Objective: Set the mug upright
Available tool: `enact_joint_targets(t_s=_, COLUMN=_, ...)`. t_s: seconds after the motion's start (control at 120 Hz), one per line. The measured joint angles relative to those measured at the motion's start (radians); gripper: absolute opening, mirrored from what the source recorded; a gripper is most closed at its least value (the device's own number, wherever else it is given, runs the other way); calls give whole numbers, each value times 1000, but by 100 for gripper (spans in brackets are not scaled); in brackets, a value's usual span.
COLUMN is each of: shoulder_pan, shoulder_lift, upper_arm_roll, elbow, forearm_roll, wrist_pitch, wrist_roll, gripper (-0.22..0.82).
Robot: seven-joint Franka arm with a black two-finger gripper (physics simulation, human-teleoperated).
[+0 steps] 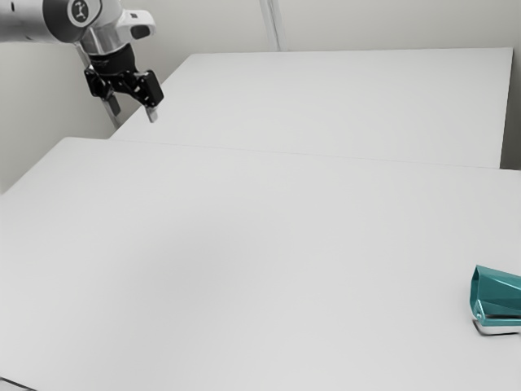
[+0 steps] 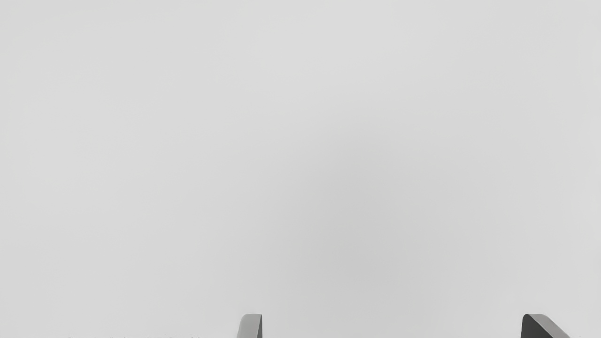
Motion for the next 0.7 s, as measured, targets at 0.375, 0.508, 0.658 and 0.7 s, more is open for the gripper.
enact_joint_targets(t_s=0.375, shoulder_pan=-12, shoulder_lift=138, upper_arm_roll=-27, elbow=-90, forearm_roll=-210, wrist_pitch=196, wrist_roll=6, gripper=60)
enact_joint_targets(t_s=0.508, shoulder_pan=-70, shoulder_lift=158, upper_arm_roll=-62, elbow=-186, forearm_roll=-362, wrist_pitch=373, wrist_roll=-8, gripper=60)
enact_joint_targets(t_s=0.658, shoulder_pan=-206, shoulder_lift=156, upper_arm_roll=-66, elbow=-267, forearm_roll=-468, wrist_pitch=551, wrist_roll=-31, gripper=60)
enact_joint_targets(t_s=0.7, shoulder_pan=-237, shoulder_lift=156, upper_arm_roll=-66, elbow=-279, forearm_roll=-483, wrist_pitch=589, wrist_roll=-40, gripper=60)
